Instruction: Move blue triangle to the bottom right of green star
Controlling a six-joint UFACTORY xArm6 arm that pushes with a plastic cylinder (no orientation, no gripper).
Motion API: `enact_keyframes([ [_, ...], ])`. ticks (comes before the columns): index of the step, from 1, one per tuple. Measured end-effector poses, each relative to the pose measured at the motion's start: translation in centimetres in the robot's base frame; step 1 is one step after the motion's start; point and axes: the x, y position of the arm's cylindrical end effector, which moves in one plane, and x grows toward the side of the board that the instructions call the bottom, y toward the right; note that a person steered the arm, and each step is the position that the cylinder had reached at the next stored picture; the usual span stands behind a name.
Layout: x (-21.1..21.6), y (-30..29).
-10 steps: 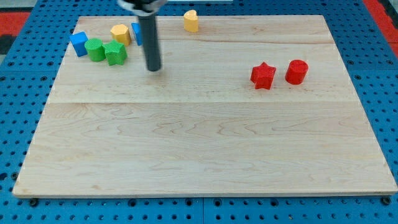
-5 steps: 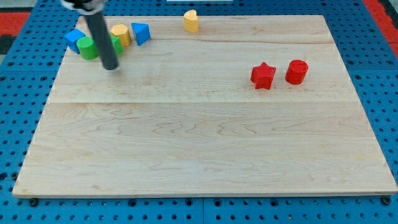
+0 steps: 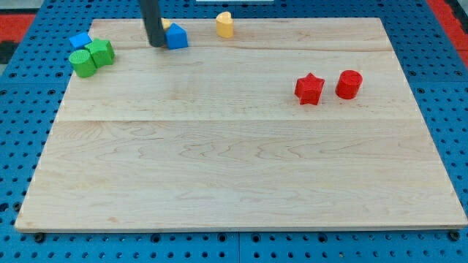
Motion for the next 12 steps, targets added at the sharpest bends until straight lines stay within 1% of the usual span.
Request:
enact_keyframes([
  [1, 0.2, -6.2],
  [2, -0.8, -6.4],
  [3, -1.3, -2.8],
  [4, -2.7, 1.6],
  [5, -2.5, 5.4],
  [6, 0.2, 6.2],
  [7, 0.7, 6.2],
  [9, 0.7, 4.7],
  [10, 1.5, 2.4],
  [12, 1.8, -0.9],
])
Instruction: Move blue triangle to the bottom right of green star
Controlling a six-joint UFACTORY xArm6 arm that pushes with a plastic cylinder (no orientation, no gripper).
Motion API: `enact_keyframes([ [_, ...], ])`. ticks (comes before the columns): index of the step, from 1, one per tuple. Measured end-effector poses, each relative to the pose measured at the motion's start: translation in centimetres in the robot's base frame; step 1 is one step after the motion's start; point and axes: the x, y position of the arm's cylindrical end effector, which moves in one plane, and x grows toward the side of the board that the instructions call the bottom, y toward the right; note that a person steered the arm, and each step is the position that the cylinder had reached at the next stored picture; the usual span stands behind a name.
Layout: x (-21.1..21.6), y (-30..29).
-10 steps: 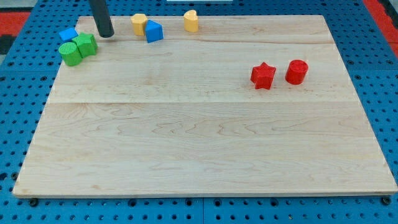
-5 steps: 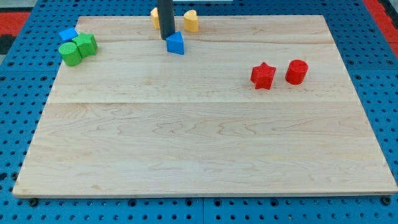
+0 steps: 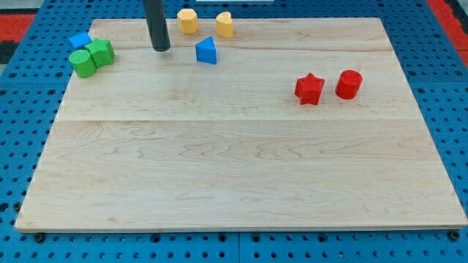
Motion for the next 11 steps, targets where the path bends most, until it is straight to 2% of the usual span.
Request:
enact_keyframes([
  [10, 0.0, -8.3],
  [11, 1.3, -8.2],
])
